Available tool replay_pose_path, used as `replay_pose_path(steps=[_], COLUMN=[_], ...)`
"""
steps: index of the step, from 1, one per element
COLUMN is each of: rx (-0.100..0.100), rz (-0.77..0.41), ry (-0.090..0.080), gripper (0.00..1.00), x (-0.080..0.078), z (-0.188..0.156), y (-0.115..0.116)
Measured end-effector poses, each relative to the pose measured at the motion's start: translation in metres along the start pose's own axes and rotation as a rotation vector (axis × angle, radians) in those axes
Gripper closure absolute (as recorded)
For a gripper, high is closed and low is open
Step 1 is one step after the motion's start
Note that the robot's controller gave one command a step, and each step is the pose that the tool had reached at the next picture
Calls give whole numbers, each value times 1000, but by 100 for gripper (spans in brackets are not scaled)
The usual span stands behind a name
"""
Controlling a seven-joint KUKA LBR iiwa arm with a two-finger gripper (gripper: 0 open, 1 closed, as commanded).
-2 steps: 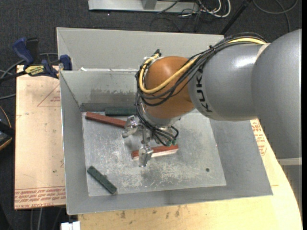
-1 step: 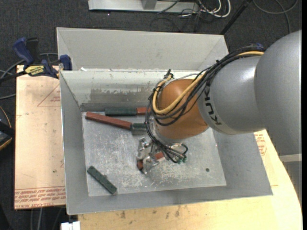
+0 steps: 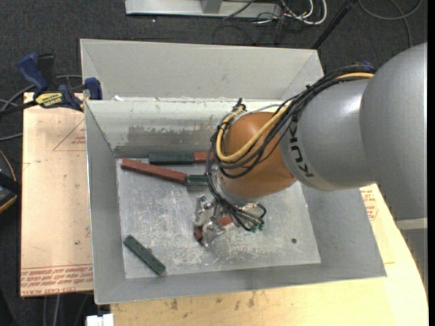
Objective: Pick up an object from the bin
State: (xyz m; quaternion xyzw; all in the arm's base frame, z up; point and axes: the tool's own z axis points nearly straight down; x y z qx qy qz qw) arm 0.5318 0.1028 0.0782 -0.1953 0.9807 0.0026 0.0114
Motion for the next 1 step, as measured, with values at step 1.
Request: replay_pose_path(steps=[1], rx=[0], rz=[16], ry=[23], gripper=[100], x=[-29], z=[-190], y=[1])
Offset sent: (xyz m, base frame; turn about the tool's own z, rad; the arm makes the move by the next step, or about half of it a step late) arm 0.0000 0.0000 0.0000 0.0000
